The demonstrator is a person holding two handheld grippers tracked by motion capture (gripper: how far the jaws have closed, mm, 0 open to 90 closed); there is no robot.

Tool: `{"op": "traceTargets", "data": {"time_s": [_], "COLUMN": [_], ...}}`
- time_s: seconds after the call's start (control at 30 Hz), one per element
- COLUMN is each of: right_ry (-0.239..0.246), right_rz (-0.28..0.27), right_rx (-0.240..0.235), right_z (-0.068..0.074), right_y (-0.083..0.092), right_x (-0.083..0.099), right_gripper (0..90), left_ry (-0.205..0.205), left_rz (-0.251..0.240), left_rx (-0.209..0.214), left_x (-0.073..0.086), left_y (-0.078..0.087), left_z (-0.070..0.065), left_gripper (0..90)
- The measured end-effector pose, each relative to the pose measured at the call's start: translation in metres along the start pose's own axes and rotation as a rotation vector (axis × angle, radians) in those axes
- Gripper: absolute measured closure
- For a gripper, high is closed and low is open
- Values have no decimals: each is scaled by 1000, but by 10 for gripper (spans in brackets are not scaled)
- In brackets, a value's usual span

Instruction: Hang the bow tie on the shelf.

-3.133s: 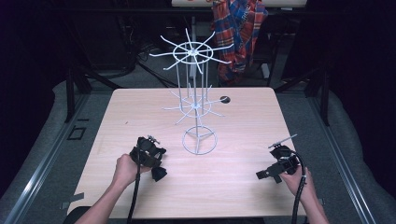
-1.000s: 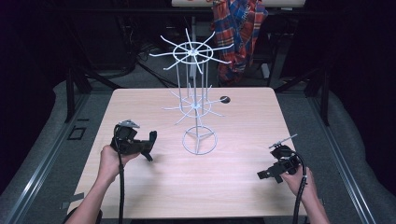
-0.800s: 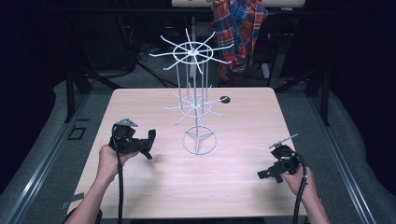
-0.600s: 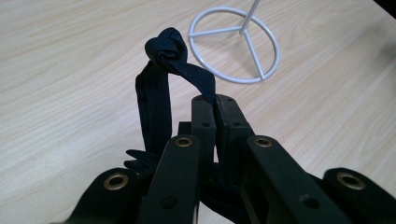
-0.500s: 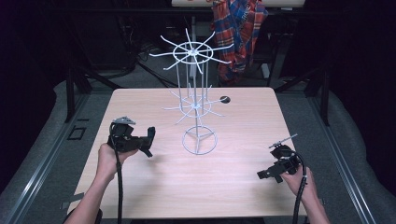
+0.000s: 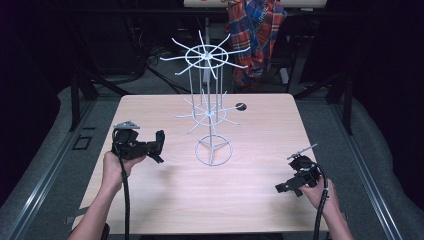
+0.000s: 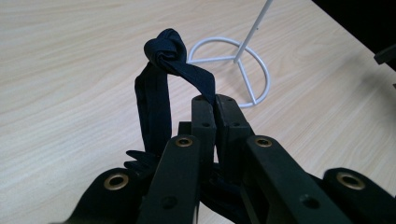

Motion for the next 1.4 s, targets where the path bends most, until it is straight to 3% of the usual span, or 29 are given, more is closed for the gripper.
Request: {"op": "traceTargets", "data": {"time_s": [0.1,0.2,0.33,0.4,0.47,0.7,0.73,0.77,1.4], "right_ry": [-4,31,13,38,12,39,1,22,18], "right_rz": [-9,25,2,32,1,32,-17,10,23], "right_rx": [-8,1,3,2,7,-8,-12,-11,-23], "right_z": [1,-1,1,-1,1,0,3,1,2], "right_y": [-1,0,-1,0,-2,0,-3,-1,-2], "right_x": [-1,1,0,1,0,1,-1,0,1], "right_gripper": [10,1,0,0,0,0,0,0,0], "left_ry": [5,0,10,11,14,9,9,13,0], "left_rz": [-15,-22,-32,-35,-48,-73,-69,-77,-132], "left_rx": [4,-14,-14,-13,-16,-25,-23,-23,-17], "left_x": [-2,-3,-5,-7,-9,-17,-18,-19,-41], "left_y": [1,1,2,2,2,2,2,2,3], "left_z": [1,2,3,3,4,4,5,4,2], "left_gripper": [872,872,873,872,872,872,872,872,872]}}
Point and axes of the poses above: each handheld gripper's, and its own axes: y roughly backward along the jaws, x roughly out of its underside, z roughly to its left, the point moved 7 cm from there along -y, roughly forward along the jaws, and after that the axes turned 3 degrees about y, right-handed, at the moved point
